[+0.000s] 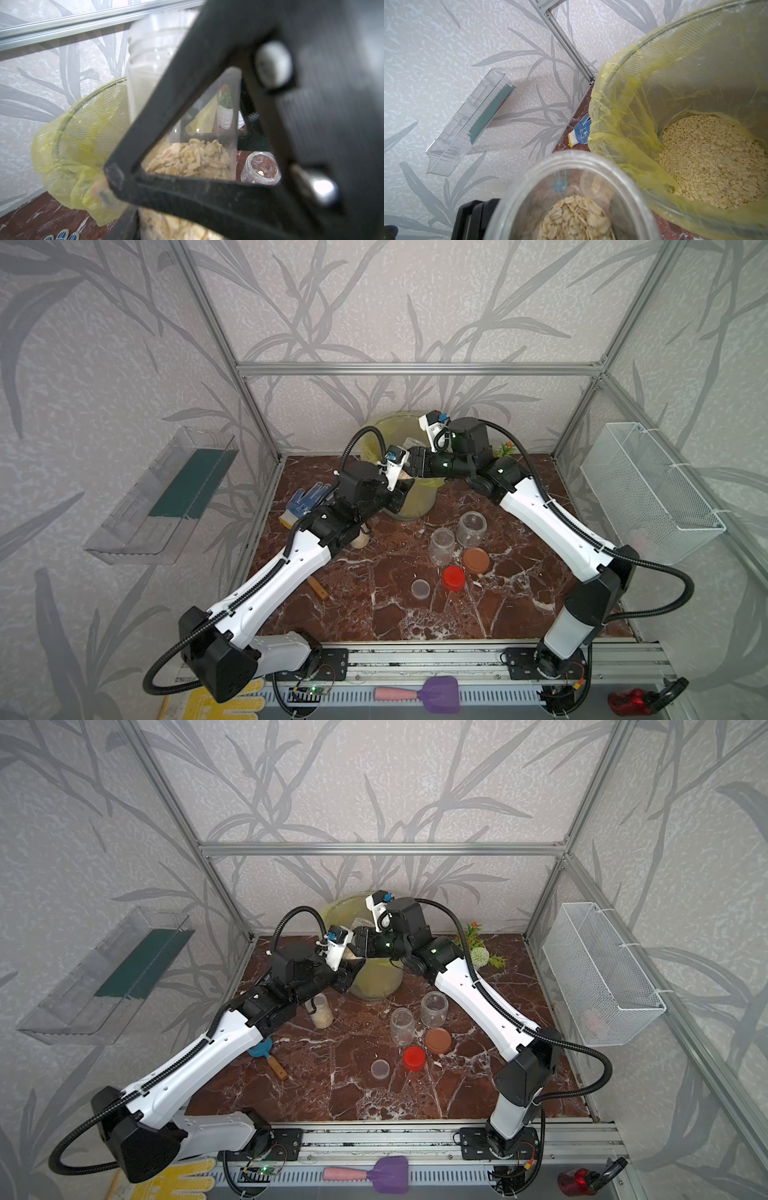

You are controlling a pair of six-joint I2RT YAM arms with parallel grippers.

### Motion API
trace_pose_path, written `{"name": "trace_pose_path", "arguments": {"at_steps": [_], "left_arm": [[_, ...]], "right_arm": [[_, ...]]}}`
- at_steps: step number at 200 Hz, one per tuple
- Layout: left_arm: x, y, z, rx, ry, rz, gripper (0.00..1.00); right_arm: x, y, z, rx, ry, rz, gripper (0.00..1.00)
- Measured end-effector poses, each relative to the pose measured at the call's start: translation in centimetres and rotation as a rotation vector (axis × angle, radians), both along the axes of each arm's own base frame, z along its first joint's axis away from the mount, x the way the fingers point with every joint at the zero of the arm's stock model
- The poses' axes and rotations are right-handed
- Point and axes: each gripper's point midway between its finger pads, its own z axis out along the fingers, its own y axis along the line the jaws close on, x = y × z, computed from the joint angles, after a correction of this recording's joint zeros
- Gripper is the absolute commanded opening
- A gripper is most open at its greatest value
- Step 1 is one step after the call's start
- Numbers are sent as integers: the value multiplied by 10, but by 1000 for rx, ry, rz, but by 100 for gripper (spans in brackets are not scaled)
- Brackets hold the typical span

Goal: Empty expired oatmeal from jars
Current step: Pour the expired oatmeal into the trash bin.

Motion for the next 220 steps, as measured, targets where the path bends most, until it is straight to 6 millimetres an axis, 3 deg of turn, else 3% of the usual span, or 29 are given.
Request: {"name": "trace_pose_path", "arguments": {"at_steps": [5,15,34,69,106,133,169,220], "left_arm": [[2,2,0,2,1,4,88],[4,4,2,-7,4,10,99],[7,6,13,-36,5,23,99],[15,34,26,-115,45,176,99],[-7,57,32,-297,166,286,99],[-22,70,42,-465,225,359,99],[-27,83,45,-688,290,450,97],[4,72,45,-1012,405,519,96]], "right_arm": [[1,1,0,5,8,-3,32],[6,4,0,17,22,-13,30],[22,15,0,46,53,-30,30],[50,34,17,84,82,-49,27],[73,46,39,135,63,-87,27],[74,46,43,157,66,-104,25],[68,45,22,109,145,-119,25],[68,41,8,87,205,-151,25]]}}
